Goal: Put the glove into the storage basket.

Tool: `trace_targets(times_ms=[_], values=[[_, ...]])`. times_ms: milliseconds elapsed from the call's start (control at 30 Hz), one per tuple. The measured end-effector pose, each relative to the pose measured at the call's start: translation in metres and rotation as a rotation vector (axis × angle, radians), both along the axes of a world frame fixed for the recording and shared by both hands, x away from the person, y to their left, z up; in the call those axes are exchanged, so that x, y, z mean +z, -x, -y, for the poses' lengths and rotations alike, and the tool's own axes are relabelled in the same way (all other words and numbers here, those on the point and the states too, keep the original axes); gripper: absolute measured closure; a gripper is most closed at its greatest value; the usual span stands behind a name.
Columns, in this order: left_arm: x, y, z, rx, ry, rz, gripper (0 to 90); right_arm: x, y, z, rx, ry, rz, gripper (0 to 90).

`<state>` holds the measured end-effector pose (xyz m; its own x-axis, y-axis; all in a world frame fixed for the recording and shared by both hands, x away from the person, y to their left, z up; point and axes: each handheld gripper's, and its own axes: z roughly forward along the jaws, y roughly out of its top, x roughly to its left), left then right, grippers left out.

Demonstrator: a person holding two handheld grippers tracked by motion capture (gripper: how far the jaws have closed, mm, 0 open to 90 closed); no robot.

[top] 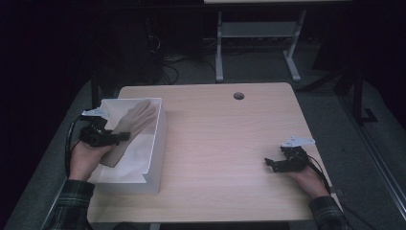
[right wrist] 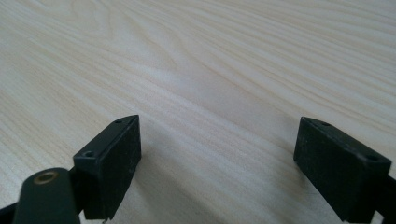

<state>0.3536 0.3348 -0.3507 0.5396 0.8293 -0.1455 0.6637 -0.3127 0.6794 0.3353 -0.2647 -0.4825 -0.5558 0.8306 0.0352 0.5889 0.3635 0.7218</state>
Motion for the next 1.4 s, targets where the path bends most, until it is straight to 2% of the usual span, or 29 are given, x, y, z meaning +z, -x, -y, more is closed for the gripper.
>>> trace_targets(times_ms=[533,667,767,967,1100,1200,1233,1267,1300,1400], values=[[-0.053,-0.009,0.010,0.004,-0.034,-0.052,71.3,0.000,0.000,0.000,0.000,0.000,0.000,14.6],[-0.058,-0.010,0.012,0.004,-0.068,-0.060,71.2,0.000,0.000,0.000,0.000,0.000,0.000,14.6],[-0.060,-0.011,0.013,0.004,-0.063,-0.066,71.0,0.000,0.000,0.000,0.000,0.000,0.000,14.6],[-0.068,-0.015,0.016,-0.009,-0.083,-0.123,68.9,0.000,0.000,0.000,0.002,0.002,0.005,14.6],[-0.074,-0.019,0.017,-0.010,-0.105,-0.167,61.2,0.000,0.000,0.000,0.003,0.002,0.005,14.6],[-0.077,-0.021,0.017,0.005,-0.095,-0.187,50.7,0.000,0.000,0.000,0.002,0.001,0.004,14.6],[-0.078,-0.021,0.017,0.011,-0.097,-0.187,44.2,0.000,0.000,0.000,0.002,0.001,0.005,14.6],[-0.078,-0.021,0.017,0.012,-0.101,-0.186,33.2,0.000,0.000,0.000,0.002,0.001,0.005,14.6],[-0.078,-0.021,0.017,0.017,-0.111,-0.173,33.2,0.000,0.000,0.000,0.002,0.001,0.005,14.6],[-0.074,-0.021,0.015,0.041,-0.103,-0.135,22.3,0.000,0.000,0.000,0.002,0.002,0.004,14.6]])
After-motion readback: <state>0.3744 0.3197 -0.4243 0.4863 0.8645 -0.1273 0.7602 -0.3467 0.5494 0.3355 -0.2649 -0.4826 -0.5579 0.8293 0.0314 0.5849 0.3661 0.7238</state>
